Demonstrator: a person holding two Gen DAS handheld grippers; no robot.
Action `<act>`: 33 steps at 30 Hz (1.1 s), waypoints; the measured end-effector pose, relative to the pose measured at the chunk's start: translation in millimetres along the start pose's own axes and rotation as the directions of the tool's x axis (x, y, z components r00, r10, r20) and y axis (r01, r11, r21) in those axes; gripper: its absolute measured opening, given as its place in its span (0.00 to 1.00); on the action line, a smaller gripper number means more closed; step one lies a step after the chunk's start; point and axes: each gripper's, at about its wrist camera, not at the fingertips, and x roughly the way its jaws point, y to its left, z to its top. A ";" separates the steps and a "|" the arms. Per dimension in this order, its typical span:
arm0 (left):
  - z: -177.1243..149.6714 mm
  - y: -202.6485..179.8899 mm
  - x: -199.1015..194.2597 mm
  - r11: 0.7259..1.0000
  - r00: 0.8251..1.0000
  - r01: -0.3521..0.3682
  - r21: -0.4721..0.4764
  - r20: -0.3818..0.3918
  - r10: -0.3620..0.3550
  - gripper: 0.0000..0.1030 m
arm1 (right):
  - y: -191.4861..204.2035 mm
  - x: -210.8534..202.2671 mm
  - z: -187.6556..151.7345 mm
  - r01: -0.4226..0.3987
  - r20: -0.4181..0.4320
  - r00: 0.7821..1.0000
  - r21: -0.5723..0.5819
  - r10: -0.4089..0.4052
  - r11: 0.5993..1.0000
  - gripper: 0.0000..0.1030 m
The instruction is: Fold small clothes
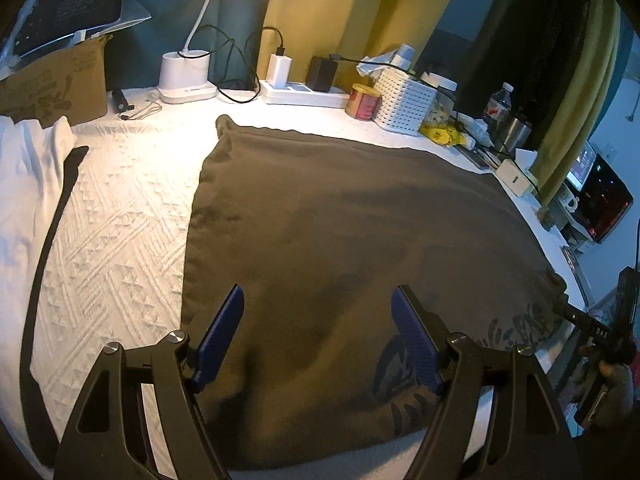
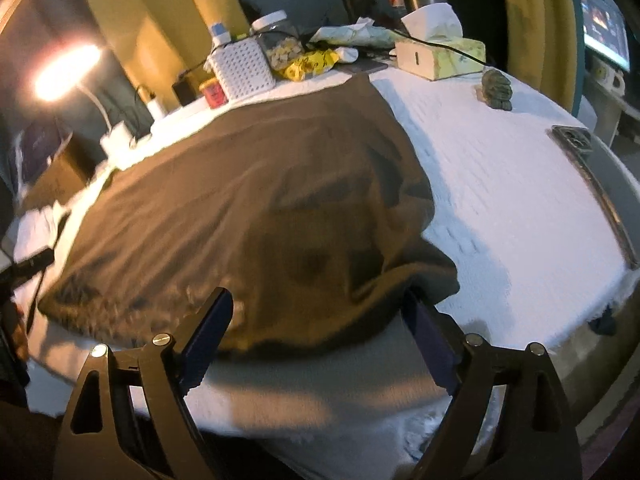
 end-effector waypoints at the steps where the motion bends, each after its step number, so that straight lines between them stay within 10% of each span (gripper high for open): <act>1: 2.1 0.5 1.1 1.000 1.000 -0.001 0.000 -0.001 0.001 0.74 | -0.7 2.5 2.9 -0.010 0.007 1.000 0.015 0.010 1.000 0.86; 22: 40.6 26.5 36.5 0.998 0.998 -0.051 -0.048 -0.038 0.050 0.74 | 0.6 68.6 79.8 -0.102 0.031 0.995 0.098 0.099 0.990 0.85; 33: 57.4 31.1 49.2 0.998 0.998 -0.059 -0.035 -0.032 0.058 0.74 | 7.1 96.8 108.4 -0.023 0.005 1.000 0.008 0.023 1.000 0.55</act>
